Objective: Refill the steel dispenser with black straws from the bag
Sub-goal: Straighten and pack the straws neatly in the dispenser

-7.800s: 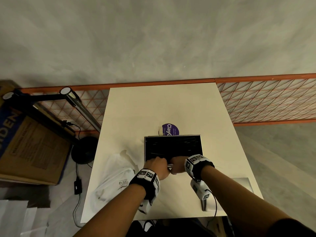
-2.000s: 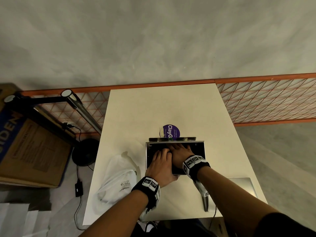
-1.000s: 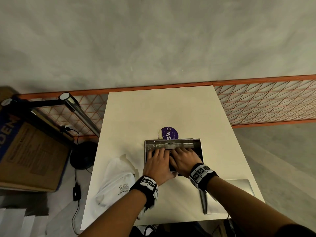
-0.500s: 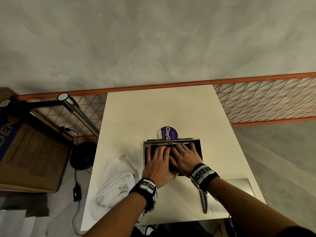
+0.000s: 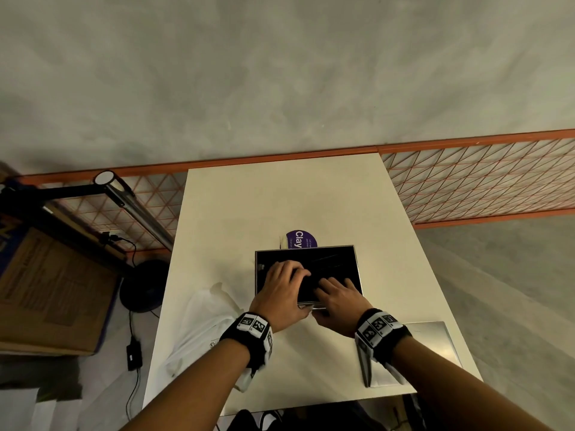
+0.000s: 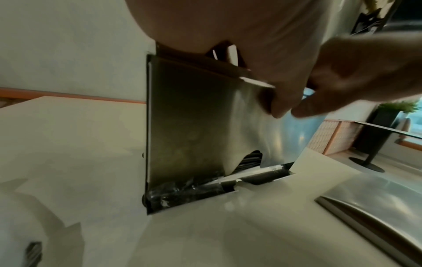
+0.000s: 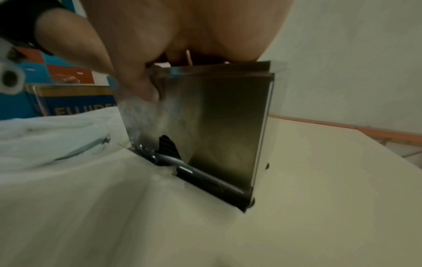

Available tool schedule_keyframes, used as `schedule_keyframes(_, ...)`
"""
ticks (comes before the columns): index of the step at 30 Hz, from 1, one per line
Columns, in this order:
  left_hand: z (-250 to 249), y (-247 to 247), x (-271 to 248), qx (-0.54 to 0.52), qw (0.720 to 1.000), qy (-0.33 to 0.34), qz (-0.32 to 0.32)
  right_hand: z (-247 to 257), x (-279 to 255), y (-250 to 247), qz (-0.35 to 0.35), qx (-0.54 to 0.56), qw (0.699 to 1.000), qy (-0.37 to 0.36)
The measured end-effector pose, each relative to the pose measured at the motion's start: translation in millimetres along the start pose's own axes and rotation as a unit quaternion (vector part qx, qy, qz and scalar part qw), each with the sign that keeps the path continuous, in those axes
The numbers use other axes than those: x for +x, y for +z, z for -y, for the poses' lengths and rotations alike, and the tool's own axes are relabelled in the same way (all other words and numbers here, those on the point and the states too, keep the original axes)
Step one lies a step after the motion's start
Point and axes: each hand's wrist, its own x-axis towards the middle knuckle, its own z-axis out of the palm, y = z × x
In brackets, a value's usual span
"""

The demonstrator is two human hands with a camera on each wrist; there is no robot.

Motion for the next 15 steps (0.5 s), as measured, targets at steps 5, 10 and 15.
schedule_keyframes(5, 1, -7, -9, -0.086, 0.996, 0.006, 0.017, -5, -2, -4, 0.022, 0.037, 0.998, 0.039)
schedule_keyframes(10, -1, -1, -16, -0.085, 0.994, -0.015, 0.071, 3, -11, -2, 0.008, 0.054, 0.998, 0.013)
schedule_keyframes(15, -5, 8, -26, -0.103, 0.991, -0.060, 0.068, 16, -20, -5, 0.016, 0.048, 0.997, 0.062)
